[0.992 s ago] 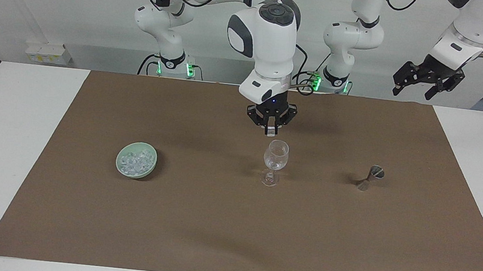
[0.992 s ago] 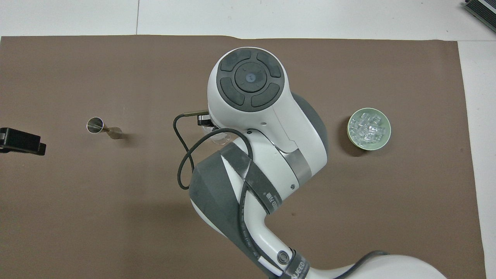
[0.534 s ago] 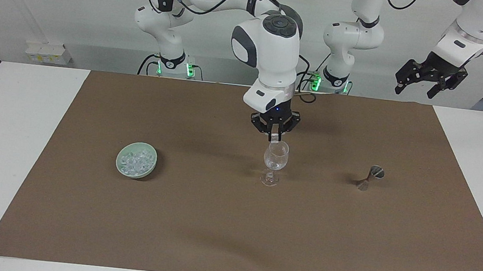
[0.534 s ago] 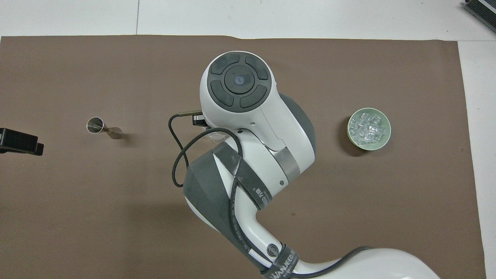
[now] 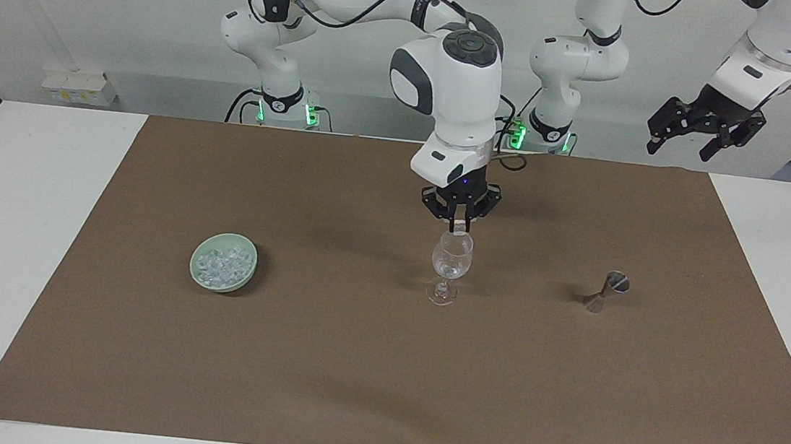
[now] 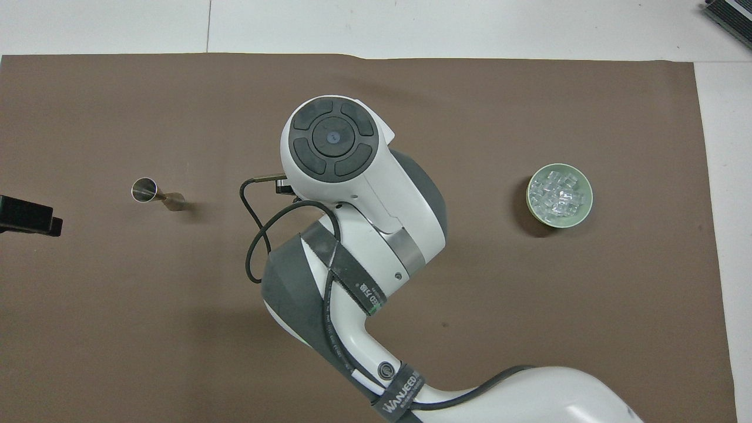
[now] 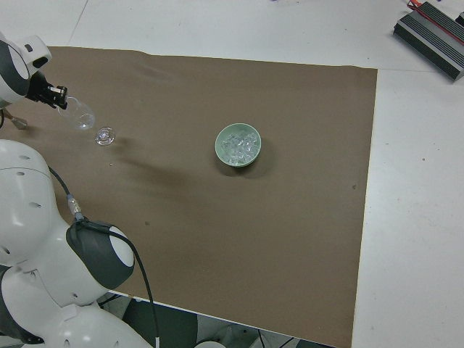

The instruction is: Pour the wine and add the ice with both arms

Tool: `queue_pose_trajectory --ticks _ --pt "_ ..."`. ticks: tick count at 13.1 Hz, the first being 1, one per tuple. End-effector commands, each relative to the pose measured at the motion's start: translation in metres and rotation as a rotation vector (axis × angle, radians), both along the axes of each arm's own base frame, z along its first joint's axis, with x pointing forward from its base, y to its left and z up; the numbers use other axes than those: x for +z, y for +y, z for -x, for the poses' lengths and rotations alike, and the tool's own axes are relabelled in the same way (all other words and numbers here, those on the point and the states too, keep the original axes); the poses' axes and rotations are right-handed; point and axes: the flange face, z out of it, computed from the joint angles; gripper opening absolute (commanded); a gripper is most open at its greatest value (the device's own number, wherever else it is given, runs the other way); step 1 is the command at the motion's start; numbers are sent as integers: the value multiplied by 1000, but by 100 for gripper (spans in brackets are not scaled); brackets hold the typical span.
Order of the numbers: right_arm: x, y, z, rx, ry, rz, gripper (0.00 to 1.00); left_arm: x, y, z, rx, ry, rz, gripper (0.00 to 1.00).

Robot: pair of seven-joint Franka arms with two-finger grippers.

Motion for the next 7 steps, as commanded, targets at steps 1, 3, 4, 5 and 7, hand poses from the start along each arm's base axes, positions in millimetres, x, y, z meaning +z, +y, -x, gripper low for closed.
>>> queue_pose_trajectory --ticks 1,3,4,5,7 --pt "-1 4 -4 -18 -25 9 0 4 4 4 -11 -3 -3 100" --pt "-5 5 -5 -18 -36 2 1 4 4 4 -11 -3 -3 100" --pt "-7 6 -6 -18 -37 1 1 4 4 4 -11 -4 -3 100" --pt "-8 6 -7 -18 -40 -2 1 4 4 4 -11 -3 -3 100" --pt "-10 6 -6 -17 -37 1 2 4 4 4 -11 -3 -3 100"
